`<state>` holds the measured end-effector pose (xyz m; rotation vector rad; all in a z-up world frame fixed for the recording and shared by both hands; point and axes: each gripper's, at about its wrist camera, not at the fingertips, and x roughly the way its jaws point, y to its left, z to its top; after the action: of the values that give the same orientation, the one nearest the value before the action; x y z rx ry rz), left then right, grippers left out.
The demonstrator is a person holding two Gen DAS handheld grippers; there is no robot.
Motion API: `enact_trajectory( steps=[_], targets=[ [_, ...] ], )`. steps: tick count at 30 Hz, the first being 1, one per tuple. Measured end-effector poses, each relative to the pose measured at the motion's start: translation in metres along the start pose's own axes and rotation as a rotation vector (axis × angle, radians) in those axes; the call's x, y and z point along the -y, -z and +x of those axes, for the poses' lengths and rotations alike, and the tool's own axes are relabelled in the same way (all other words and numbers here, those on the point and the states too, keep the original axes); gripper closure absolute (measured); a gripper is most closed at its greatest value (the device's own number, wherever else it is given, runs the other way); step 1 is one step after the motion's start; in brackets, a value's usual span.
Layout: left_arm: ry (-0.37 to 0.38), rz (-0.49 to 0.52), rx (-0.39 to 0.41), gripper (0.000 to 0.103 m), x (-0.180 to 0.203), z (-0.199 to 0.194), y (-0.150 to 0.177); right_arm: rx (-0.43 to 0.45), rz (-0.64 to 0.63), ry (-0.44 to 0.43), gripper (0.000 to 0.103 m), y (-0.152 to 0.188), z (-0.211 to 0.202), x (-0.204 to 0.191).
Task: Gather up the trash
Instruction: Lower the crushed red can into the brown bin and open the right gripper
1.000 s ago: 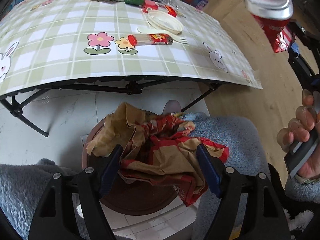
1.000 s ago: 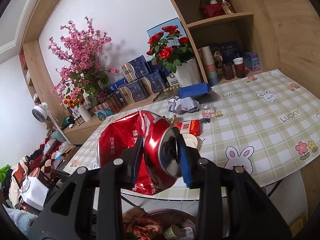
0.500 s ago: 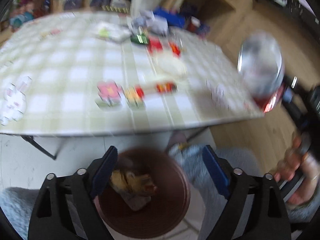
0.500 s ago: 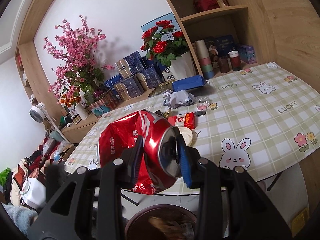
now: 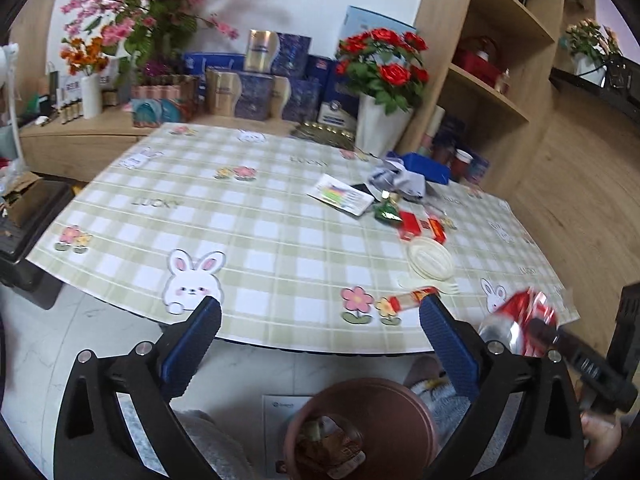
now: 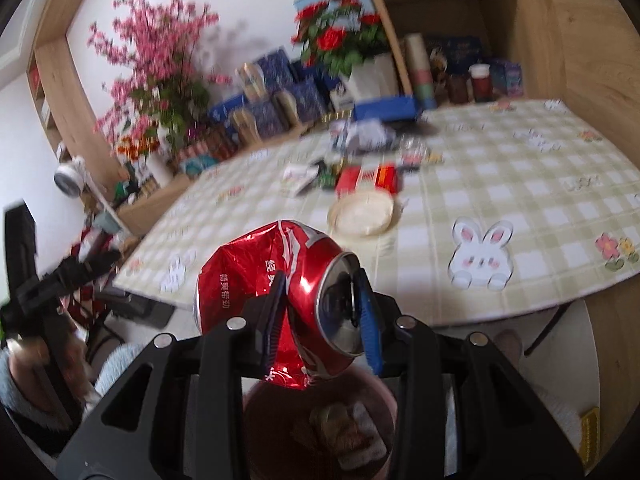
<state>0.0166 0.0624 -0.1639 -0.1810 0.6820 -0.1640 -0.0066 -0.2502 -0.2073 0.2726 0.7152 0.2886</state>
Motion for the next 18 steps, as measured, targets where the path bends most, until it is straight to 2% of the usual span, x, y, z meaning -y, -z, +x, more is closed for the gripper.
enact_trajectory(
  steps=[8,16,17,18],
  targets=[
    [-0.031,-0.036,-0.013,0.006,-0.014,0.002,0.011,-0.236,-0.089,0.008,0.067,0.035,0.047,-0.023],
    [-0.042,-0.066,-0.034,0.006,-0.025,0.007,0.018,-0.491,-0.093,-0.032,0.065,0.075,0.084,-0.033],
    [-0.041,-0.07,-0.036,0.006,-0.026,0.008,0.019,-0.505,-0.091,-0.032,0.062,0.078,0.086,-0.033],
    [-0.045,-0.07,-0.037,0.006,-0.026,0.008,0.02,-0.511,-0.088,-0.028,0.05,0.079,0.087,-0.032]
  ],
)
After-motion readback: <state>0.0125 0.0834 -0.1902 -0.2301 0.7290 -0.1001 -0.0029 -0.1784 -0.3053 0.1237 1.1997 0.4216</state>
